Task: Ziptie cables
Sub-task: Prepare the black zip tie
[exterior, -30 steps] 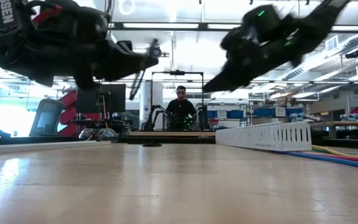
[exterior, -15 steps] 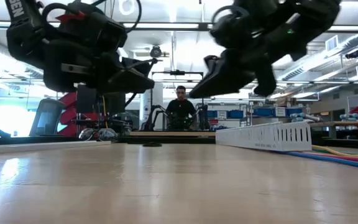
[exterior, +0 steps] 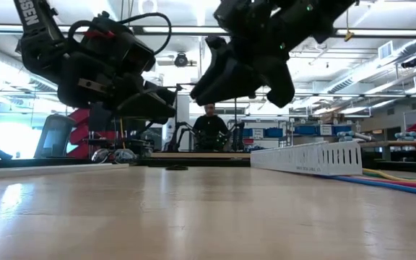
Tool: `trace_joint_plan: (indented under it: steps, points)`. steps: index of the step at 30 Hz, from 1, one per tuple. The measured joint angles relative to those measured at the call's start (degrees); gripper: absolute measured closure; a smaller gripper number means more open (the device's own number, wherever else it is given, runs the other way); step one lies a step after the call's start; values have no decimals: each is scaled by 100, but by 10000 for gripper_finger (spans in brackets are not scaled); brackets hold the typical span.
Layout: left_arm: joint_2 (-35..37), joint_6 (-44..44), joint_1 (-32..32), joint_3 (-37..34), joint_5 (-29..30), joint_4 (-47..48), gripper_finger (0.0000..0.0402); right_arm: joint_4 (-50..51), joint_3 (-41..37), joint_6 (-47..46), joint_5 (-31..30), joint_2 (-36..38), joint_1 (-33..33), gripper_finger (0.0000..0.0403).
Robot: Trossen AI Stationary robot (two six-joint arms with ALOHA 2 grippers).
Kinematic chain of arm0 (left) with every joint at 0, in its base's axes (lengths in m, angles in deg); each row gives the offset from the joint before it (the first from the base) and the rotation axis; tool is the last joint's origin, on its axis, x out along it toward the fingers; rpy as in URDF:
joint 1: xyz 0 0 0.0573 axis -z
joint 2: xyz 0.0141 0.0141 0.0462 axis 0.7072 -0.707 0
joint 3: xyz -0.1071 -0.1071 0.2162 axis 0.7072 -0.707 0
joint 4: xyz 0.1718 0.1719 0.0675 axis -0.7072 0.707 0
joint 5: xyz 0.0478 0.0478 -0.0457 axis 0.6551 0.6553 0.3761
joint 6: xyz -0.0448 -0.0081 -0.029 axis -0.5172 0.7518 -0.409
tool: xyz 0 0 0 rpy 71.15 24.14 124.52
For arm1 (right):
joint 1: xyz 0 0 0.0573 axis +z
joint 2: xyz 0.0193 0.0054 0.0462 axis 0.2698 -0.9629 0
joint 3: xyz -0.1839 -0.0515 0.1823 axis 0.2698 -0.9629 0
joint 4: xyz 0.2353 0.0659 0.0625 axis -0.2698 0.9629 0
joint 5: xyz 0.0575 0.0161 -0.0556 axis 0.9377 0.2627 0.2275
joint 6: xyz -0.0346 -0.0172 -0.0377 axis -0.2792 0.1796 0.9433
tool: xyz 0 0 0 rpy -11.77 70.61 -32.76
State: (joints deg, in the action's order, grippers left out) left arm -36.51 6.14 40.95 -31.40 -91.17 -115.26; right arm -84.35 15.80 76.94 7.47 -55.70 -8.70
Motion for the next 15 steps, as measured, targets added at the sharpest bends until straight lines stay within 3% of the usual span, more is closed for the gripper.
trace_joint_plan:
  steps: [6,15]
  points:
    - [0,-327,-134,-2,-29,39,401,36,101,683,-213,0,72,303]
    - [0,-502,-164,0,-36,46,401,89,99,867,-125,-2,76,328]
